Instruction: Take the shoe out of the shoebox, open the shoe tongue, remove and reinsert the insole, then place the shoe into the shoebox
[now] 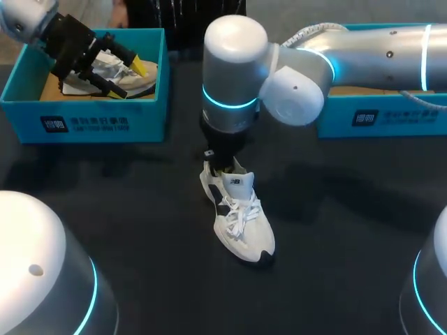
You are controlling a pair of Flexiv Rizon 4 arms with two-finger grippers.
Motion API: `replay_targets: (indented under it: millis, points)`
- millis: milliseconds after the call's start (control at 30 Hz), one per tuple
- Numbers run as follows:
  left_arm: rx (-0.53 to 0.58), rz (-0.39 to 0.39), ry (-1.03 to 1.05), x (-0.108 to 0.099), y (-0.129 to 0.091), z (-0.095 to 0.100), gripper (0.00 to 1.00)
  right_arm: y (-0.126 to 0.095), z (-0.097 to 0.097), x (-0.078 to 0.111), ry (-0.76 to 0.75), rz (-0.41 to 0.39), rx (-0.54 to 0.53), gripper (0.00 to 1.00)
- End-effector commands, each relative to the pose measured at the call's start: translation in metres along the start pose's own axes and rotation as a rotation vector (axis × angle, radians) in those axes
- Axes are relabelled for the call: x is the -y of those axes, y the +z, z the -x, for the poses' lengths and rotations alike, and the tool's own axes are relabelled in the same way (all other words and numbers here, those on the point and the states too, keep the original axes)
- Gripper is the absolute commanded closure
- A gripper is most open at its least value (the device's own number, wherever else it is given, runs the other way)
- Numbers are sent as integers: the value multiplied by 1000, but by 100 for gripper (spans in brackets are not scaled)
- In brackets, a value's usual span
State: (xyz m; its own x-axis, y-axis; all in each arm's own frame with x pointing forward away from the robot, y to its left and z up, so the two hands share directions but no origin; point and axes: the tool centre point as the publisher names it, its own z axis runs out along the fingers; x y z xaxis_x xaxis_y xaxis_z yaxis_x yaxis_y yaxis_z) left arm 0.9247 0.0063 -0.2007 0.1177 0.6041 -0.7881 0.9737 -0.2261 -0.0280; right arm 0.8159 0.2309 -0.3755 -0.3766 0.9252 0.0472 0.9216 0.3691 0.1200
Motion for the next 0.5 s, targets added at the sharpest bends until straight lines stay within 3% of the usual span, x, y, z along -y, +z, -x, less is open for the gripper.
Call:
replay_targets:
  millis: [33, 233, 500]
  points:
    - [-3, 2, 1, 1, 0, 1, 0, 20, 4, -6, 6, 5, -31, 100]
    - [-3, 2, 1, 1, 0, 1, 0, 34, 3, -8, 22, -4, -51, 100]
    - [-3, 2, 1, 1, 0, 1, 0, 38, 4, -1, 70, -36, 30, 100]
